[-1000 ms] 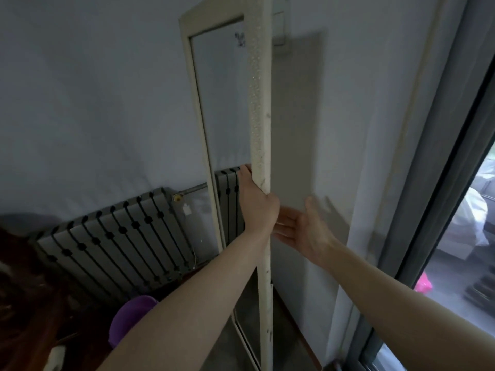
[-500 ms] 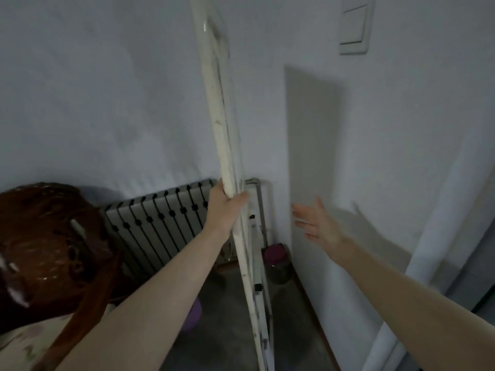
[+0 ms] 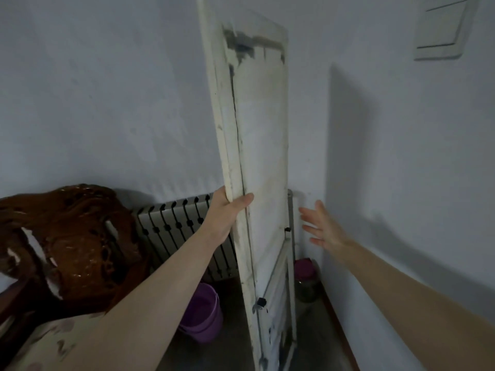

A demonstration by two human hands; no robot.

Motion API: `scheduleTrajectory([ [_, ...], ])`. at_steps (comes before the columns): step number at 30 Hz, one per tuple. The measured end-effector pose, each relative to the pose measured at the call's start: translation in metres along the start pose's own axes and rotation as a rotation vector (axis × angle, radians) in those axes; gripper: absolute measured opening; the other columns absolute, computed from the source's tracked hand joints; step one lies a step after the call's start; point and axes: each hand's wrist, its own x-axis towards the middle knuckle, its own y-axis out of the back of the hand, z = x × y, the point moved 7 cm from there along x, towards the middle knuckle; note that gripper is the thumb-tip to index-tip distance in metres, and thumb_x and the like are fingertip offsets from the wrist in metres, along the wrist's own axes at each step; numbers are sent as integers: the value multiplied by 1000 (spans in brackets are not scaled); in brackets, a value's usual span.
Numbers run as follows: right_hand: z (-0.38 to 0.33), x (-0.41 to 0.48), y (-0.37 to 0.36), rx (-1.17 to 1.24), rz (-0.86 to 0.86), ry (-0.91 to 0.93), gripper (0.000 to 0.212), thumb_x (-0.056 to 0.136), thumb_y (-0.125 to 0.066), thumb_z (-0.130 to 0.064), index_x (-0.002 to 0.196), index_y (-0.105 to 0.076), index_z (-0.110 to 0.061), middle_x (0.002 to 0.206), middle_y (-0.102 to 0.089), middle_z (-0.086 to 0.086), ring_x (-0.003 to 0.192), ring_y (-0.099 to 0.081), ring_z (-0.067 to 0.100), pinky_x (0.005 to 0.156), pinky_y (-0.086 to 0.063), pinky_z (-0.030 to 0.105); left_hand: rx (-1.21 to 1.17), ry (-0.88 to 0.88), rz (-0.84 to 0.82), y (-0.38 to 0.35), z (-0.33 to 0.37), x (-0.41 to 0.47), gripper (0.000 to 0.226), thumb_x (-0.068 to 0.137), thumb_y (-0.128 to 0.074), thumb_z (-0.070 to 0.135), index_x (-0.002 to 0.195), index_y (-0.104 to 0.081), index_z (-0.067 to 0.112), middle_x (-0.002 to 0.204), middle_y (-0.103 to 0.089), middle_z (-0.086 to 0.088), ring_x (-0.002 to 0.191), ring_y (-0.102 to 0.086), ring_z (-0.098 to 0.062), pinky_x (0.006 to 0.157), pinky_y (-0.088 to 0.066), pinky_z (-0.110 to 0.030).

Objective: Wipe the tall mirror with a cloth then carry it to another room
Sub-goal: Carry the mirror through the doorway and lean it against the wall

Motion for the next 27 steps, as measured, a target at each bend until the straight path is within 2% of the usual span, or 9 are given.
scheduleTrajectory([
  [3,-7,18,-8,1,19,-5,63,96,-18,-58,145,-37,-24,155,-33,2,139,-35,24,112,-26,41,-18,-56,49,18,1,6,22,92,-61,8,106,-71,21,105,-75,-1,103,-69,-22,87,-57,-35],
  [8,-11,49,-25,23,38,-26,67,95,-22,-59,150,-27,-21,156,-30,2,140,-33,24,112,-25,41,-17,-85,109,54,-5,12,23,90,-63,9,112,-69,15,111,-74,-4,106,-69,-21,86,-57,-31],
  [11,-10,64,-32,-15,45,-12,69,93,-27,-63,149,-24,-24,154,-31,-1,136,-36,20,107,-30,38,-23,-74,181,79,-9,15,17,87,-67,10,101,-72,18,101,-76,2,97,-71,-15,80,-55,-24],
  [13,-11,72,-40,-22,41,-1,67,93,-30,-61,149,-23,-25,153,-31,-2,135,-36,20,103,-32,35,-7,-76,227,97,-12,17,11,86,-69,10,89,-74,19,97,-70,-6,92,-66,-21,83,-50,-32],
  [15,-13,80,-50,-42,32,19,65,95,-30,-59,150,-20,-26,154,-29,-2,137,-34,20,106,-30,37,5,-86,245,113,-11,18,12,84,-71,12,85,-75,23,97,-67,-9,93,-63,-25,88,-49,-42],
  [19,-17,94,-69,-89,16,49,60,98,-26,-53,150,-19,-25,155,-25,-2,139,-30,21,112,-26,43,-21,-94,207,132,-8,16,16,75,-74,24,90,-78,26,98,-75,4,97,-69,-16,94,-53,-38],
  [23,-19,104,-82,-100,35,64,58,100,-26,-48,150,-22,-20,154,-27,1,137,-33,23,113,-28,44,-42,-63,150,144,-10,12,27,76,-73,25,103,-76,24,108,-75,1,105,-69,-18,87,-57,-31],
  [27,-19,110,-86,-115,56,92,57,100,-28,-48,149,-25,-20,155,-27,0,140,-30,23,113,-27,44,-42,-24,157,158,-12,10,33,74,-72,26,106,-74,19,109,-75,-1,105,-70,-20,86,-58,-31],
])
